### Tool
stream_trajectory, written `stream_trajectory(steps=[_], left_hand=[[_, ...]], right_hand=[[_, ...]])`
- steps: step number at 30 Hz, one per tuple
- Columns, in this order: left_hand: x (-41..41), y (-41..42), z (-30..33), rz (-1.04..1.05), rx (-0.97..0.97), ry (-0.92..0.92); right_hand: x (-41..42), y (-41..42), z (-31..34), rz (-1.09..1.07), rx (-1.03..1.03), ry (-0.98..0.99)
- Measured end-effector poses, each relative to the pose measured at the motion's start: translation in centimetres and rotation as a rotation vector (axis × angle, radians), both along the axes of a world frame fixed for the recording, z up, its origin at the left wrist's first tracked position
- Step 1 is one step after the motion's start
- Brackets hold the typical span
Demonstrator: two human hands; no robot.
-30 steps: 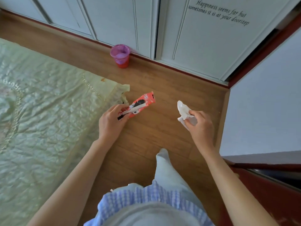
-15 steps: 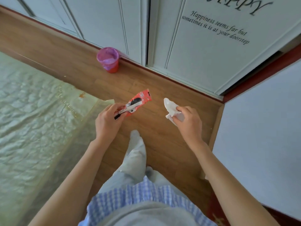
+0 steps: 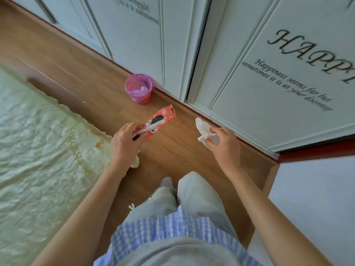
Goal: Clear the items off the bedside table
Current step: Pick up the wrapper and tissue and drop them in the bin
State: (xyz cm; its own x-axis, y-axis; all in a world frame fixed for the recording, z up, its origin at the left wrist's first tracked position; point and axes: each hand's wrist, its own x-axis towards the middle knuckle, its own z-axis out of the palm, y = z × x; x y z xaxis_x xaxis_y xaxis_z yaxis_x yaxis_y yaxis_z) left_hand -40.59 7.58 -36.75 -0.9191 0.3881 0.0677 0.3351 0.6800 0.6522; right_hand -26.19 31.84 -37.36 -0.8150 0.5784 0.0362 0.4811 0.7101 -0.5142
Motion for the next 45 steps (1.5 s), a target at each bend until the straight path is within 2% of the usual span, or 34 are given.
stream_trajectory(steps=[14,19,26,38,45], left_hand=[[-14.9,9.9,-3.8,0.347,0.006,-0.003],[-18.7,11.3,-6.4,0.534,0.001,-0.053],[-25.4,11.1,-11.6,0.629,-0.004,-0.181],[-42.0,7.3,-23.6,0.621,-0.051,-0.268],[-49.4,9.7,-35.1,0.534,-0.094,-0.304]], right_hand=[[-25.1,13.8,-2.9,0.371,0.022,-0.03],[-32.9,15.5,-5.1,0.506,0.007,-0.056],[-42.8,14.2,-10.4,0.581,-0.024,-0.131],[-58.1,10.0,-21.1,0.566,-0.051,-0.201],[-64.6,9.0,-30.8,0.517,-0.091,-0.272]])
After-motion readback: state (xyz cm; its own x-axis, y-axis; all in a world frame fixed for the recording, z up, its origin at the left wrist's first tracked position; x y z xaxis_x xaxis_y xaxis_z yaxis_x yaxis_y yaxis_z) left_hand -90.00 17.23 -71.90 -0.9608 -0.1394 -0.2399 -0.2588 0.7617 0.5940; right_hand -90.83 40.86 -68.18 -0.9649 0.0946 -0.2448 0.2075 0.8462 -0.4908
